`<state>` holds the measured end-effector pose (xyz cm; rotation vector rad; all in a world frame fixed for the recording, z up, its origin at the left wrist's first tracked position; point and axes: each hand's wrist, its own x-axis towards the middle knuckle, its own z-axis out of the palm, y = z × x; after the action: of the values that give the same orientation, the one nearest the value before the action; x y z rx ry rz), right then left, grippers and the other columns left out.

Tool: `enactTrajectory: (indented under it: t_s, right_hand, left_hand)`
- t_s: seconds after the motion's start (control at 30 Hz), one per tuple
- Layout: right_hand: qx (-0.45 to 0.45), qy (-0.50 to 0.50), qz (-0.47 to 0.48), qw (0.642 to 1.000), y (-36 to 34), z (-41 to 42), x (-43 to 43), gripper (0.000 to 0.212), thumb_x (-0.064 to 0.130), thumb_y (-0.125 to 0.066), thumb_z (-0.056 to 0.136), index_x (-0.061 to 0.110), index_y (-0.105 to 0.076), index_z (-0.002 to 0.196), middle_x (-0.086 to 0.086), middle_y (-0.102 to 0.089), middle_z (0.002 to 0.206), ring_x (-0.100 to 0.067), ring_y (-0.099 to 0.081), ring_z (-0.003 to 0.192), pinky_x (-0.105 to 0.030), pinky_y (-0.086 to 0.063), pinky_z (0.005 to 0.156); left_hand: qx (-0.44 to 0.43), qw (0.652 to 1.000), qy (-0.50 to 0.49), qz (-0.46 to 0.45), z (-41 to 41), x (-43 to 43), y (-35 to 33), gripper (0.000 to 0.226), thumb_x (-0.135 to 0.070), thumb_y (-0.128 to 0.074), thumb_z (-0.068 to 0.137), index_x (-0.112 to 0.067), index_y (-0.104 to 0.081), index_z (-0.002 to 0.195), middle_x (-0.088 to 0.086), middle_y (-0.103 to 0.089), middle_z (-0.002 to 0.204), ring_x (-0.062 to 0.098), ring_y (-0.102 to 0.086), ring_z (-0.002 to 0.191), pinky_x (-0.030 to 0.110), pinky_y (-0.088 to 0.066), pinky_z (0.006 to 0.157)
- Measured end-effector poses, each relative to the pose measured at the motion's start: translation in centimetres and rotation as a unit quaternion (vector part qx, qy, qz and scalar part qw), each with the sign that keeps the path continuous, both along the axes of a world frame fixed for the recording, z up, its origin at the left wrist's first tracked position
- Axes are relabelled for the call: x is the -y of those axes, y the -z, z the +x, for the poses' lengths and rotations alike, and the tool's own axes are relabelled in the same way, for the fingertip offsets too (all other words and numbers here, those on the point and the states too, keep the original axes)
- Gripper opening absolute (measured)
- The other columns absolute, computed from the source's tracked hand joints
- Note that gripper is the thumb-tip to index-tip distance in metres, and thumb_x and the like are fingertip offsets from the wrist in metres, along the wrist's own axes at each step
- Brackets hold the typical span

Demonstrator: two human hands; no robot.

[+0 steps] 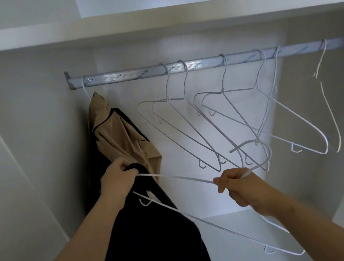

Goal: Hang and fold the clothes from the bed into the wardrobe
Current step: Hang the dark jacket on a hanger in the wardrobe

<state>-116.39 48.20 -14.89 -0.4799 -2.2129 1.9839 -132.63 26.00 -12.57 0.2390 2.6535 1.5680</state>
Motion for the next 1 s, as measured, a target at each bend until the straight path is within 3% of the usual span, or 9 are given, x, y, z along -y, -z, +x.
enactTrajectory:
  t_s: [0.2,0.43,0.5,0.57,0.63,0.77,0.83,0.9,1.0]
  right_hand:
    - [0.041,-0.026,0.051,0.998,-0.6,-1.3,2.2,0.037,0.018,-0.064,0.084,0.02,-0.058,0.047,0.007,-0.029,0.038,-0.009,-0.022,0.035,-0.017,-0.017,0.036]
    - [0.041,0.049,-0.006,0.998,-0.2,-1.5,2.6,0.027,-0.002,-0.053,0.069,0.012,-0.046,0.047,0.005,-0.024,0.039,-0.01,-0.016,0.035,-0.017,-0.013,0.038]
    - [0.021,0.057,-0.021,0.998,-0.1,-1.4,2.2,0.029,-0.003,-0.052,0.071,0.01,-0.051,0.046,0.005,-0.026,0.038,-0.009,-0.016,0.034,-0.016,-0.014,0.037]
    - [0.003,0.059,-0.027,0.998,-0.2,-1.5,2.1,0.029,-0.005,-0.051,0.071,0.008,-0.054,0.045,0.004,-0.027,0.037,-0.009,-0.017,0.034,-0.016,-0.014,0.036]
    - [-0.01,0.054,-0.022,0.998,-0.7,-1.5,2.0,0.03,-0.004,-0.051,0.072,0.009,-0.056,0.045,0.005,-0.028,0.036,-0.009,-0.018,0.034,-0.015,-0.015,0.036]
    - [-0.052,0.077,0.044,0.995,-2.0,-1.8,1.5,0.025,0.002,-0.056,0.078,0.009,-0.06,0.054,0.004,-0.045,0.039,-0.011,-0.034,0.039,-0.017,-0.03,0.041]
    - [-0.12,0.117,0.111,0.98,-2.6,-2.1,1.8,0.025,0.008,-0.058,0.083,0.025,-0.066,0.068,0.011,-0.06,0.06,-0.006,-0.05,0.058,-0.017,-0.04,0.056]
    - [-0.204,0.164,0.191,0.946,-2.7,-2.2,2.4,0.034,0.009,-0.06,0.085,0.043,-0.058,0.086,0.023,-0.057,0.089,0.002,-0.051,0.086,-0.006,-0.038,0.071]
    - [-0.289,0.221,0.198,0.91,-1.9,-1.8,3.2,0.035,0.012,-0.065,0.081,0.044,-0.051,0.085,0.022,-0.054,0.086,0.0,-0.051,0.087,-0.006,-0.037,0.076]
  left_hand:
    - [-0.14,0.977,0.106,-0.118,5.4,-4.1,0.0,0.026,-0.013,-0.059,0.083,-0.025,-0.043,0.066,0.001,-0.054,0.081,0.015,-0.052,0.074,0.025,-0.037,0.06]
    - [0.04,0.959,0.255,0.116,7.8,-4.8,0.8,0.022,-0.001,-0.069,0.079,-0.023,-0.066,0.076,-0.01,-0.066,0.074,0.002,-0.063,0.071,0.009,-0.048,0.066]
    - [-0.108,0.954,0.278,0.005,6.7,-4.0,1.1,0.018,-0.007,-0.063,0.085,-0.024,-0.067,0.091,-0.02,-0.062,0.086,-0.008,-0.057,0.082,0.003,-0.04,0.078]
    - [-0.308,0.896,0.266,-0.176,5.5,-3.5,1.3,0.02,-0.029,-0.055,0.091,-0.027,-0.063,0.109,-0.022,-0.051,0.104,-0.007,-0.043,0.103,0.013,-0.025,0.098]
    - [-0.354,0.854,0.272,-0.266,5.1,-3.2,1.4,0.034,-0.045,-0.041,0.094,-0.028,-0.06,0.116,-0.014,-0.055,0.111,0.004,-0.047,0.11,0.029,-0.027,0.103]
    - [-0.316,0.901,0.226,-0.191,6.2,-3.5,1.3,0.05,-0.055,-0.032,0.089,-0.021,-0.066,0.104,-0.003,-0.067,0.091,0.014,-0.061,0.084,0.032,-0.048,0.073]
    - [-0.305,0.92,0.176,-0.169,6.3,-3.8,1.1,0.032,-0.046,-0.044,0.092,-0.023,-0.066,0.101,-0.005,-0.065,0.088,0.011,-0.058,0.079,0.028,-0.046,0.068]
    - [-0.286,0.936,0.136,-0.152,6.3,-3.8,0.6,0.025,-0.042,-0.049,0.091,-0.025,-0.065,0.1,-0.01,-0.062,0.081,0.008,-0.054,0.073,0.025,-0.041,0.063]
    - [-0.246,0.957,0.109,-0.111,6.3,-3.1,-0.4,0.022,-0.04,-0.053,0.09,-0.024,-0.066,0.099,-0.01,-0.063,0.077,0.01,-0.058,0.073,0.031,-0.048,0.067]
